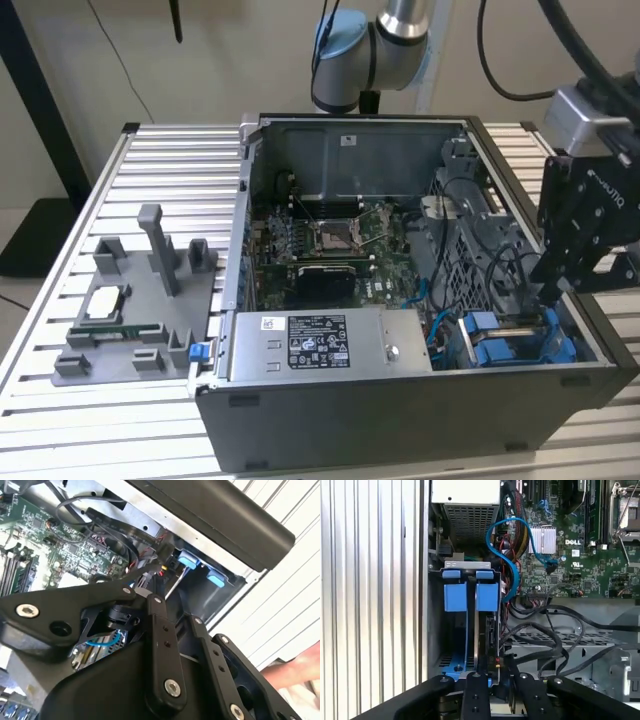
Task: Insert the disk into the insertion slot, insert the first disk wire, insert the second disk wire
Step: 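Insert the first disk wire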
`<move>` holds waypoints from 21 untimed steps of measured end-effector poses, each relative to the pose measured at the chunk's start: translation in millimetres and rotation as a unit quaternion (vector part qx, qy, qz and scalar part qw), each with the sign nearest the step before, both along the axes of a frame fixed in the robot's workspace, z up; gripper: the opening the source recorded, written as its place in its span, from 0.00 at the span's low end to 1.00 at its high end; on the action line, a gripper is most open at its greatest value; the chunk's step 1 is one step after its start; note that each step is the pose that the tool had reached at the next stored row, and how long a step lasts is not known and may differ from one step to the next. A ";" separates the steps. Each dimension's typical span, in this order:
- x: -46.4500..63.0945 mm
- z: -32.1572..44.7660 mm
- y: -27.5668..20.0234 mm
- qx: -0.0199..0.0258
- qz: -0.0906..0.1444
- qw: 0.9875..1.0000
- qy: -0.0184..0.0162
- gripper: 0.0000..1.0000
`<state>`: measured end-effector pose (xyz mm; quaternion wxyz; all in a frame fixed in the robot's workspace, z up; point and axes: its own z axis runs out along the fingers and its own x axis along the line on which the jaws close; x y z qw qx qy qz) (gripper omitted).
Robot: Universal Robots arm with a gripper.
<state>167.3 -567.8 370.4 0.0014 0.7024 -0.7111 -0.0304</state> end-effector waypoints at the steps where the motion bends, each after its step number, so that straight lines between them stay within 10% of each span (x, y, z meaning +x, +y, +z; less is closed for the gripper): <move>1: 0.0 4.1 0.0 0.000 0.000 1.000 0.000 1.00; 21: 35.1 10.7 0.1 0.001 0.001 1.000 0.010 1.00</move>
